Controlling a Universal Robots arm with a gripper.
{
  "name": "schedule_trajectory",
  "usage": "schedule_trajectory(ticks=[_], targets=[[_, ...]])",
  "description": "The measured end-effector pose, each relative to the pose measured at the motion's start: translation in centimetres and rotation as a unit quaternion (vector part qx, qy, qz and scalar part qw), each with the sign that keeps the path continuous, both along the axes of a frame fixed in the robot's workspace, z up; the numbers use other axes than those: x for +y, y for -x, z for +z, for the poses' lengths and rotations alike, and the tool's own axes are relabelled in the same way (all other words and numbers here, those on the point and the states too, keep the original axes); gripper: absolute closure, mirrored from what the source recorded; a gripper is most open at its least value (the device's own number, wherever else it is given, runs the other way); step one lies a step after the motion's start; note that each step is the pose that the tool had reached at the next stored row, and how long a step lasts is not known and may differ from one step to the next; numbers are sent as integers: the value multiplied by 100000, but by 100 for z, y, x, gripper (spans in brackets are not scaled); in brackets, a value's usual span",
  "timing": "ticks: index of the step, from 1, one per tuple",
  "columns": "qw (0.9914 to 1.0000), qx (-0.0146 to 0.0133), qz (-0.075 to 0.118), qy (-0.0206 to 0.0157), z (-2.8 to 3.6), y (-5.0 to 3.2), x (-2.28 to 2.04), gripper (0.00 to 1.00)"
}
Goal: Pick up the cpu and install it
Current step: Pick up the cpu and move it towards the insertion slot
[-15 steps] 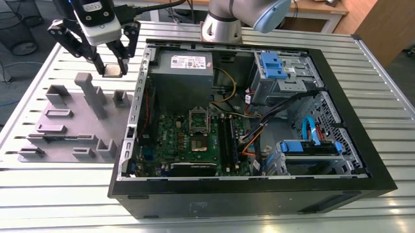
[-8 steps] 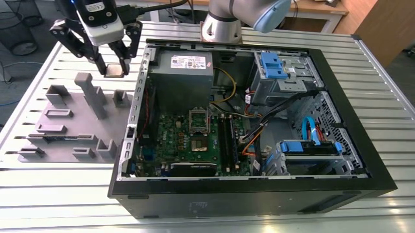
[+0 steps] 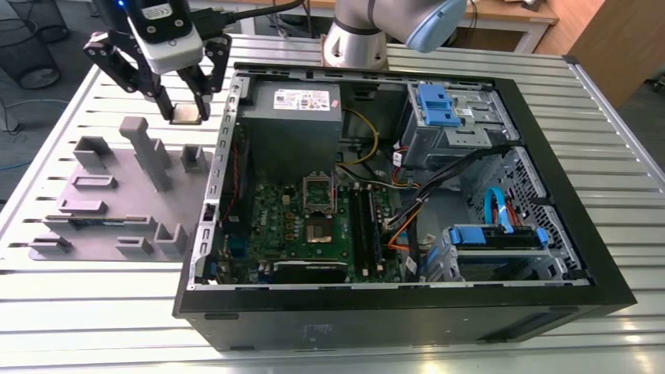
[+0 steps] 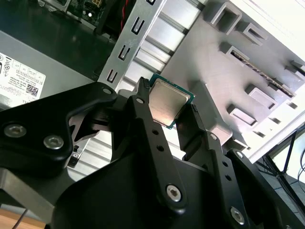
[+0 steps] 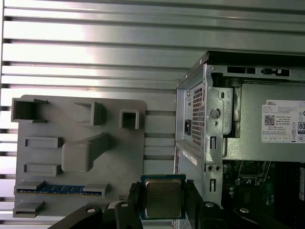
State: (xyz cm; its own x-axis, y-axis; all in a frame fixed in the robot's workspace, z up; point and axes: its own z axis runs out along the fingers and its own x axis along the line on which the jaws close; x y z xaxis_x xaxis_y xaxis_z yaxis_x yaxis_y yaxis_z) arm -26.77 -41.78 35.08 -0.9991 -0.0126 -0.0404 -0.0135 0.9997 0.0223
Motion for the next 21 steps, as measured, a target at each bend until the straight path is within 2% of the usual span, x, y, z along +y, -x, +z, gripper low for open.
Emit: schedule_trajectory(ticks=[11, 21], targets=[[100000, 2, 1, 0, -1, -50, 0, 53], [100000, 51, 0, -1, -6, -181, 0, 53]])
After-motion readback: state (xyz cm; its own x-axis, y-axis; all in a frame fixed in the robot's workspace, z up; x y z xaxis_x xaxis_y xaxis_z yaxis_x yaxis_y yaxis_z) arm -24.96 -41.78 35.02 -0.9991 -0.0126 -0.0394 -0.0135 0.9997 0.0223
